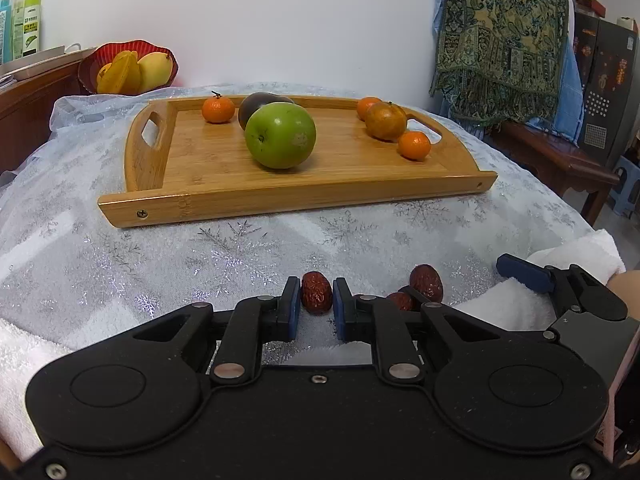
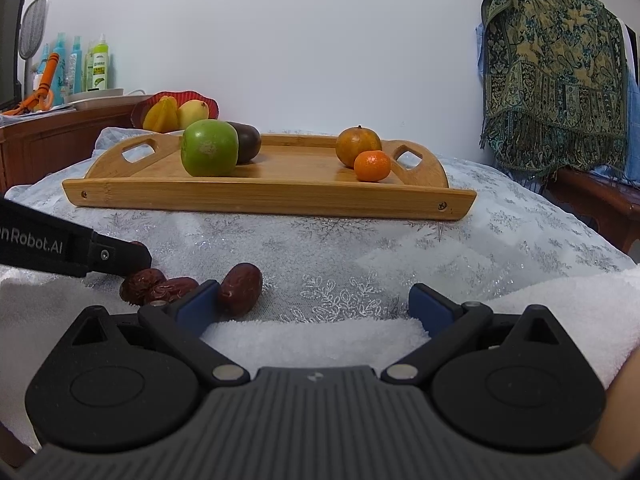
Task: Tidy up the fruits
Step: 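Grasp a red date with the left tool while the right tool grasps another date, then carry both red dates over the bamboo tray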
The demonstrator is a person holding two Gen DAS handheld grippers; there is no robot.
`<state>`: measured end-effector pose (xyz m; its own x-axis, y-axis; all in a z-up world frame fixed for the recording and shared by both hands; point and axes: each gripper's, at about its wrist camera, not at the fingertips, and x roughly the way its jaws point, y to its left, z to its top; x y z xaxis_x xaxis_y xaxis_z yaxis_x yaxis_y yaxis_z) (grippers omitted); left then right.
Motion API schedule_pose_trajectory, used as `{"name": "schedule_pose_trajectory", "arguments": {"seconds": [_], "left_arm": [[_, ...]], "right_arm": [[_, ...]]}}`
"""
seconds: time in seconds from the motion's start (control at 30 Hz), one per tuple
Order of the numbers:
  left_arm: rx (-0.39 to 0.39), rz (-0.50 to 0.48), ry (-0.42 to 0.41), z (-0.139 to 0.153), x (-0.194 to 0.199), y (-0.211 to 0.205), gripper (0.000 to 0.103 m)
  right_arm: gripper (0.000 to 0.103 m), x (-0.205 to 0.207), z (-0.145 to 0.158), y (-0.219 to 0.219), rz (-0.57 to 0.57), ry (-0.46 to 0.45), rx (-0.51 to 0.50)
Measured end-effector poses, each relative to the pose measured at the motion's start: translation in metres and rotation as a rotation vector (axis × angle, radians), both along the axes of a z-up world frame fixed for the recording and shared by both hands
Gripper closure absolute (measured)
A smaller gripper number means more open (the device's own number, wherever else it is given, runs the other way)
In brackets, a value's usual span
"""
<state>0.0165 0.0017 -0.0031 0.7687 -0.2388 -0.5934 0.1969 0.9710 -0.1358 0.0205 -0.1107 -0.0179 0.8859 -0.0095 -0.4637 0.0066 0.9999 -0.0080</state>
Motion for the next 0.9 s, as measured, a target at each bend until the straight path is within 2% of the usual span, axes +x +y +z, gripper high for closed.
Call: {"name": "schedule_pose_trajectory", "arguments": {"seconds": [0.17, 0.27, 0.33, 0.7, 0.8, 0.9], "left_arm": [[-0.002, 0.003, 0.004, 0.0, 0.001, 0.0, 0.087], [-0.002, 0.002, 0.005, 0.0, 0.001, 0.0, 0.087], [-0.002, 0.003, 0.005, 0.0, 0.001, 0.0, 0.087], [0.02, 0.002, 0.002, -0.001, 0.001, -0.002, 0.087], [0.017, 0.004, 0.003, -0.002, 0.001, -0.002, 0.087], [0.016, 0.008, 0.002, -0.001, 0.001, -0.003, 0.087]], "right_arm": [[0.0, 0.0, 0.001, -0.001, 0.002, 0.007, 0.013], [0.006, -0.005, 0.002, 0.0, 0.014, -0.007, 0.019], [0.012, -0.009, 0.003, 0.002, 0.024, -0.022, 0.013], [0.07, -0.018, 0.007, 0.015, 0.142, -0.058, 0.041], [0.077, -0.02, 0.007, 0.019, 0.164, -0.063, 0.033], [0.079, -0.02, 0.008, 0.018, 0.166, -0.062, 0.049]]}}
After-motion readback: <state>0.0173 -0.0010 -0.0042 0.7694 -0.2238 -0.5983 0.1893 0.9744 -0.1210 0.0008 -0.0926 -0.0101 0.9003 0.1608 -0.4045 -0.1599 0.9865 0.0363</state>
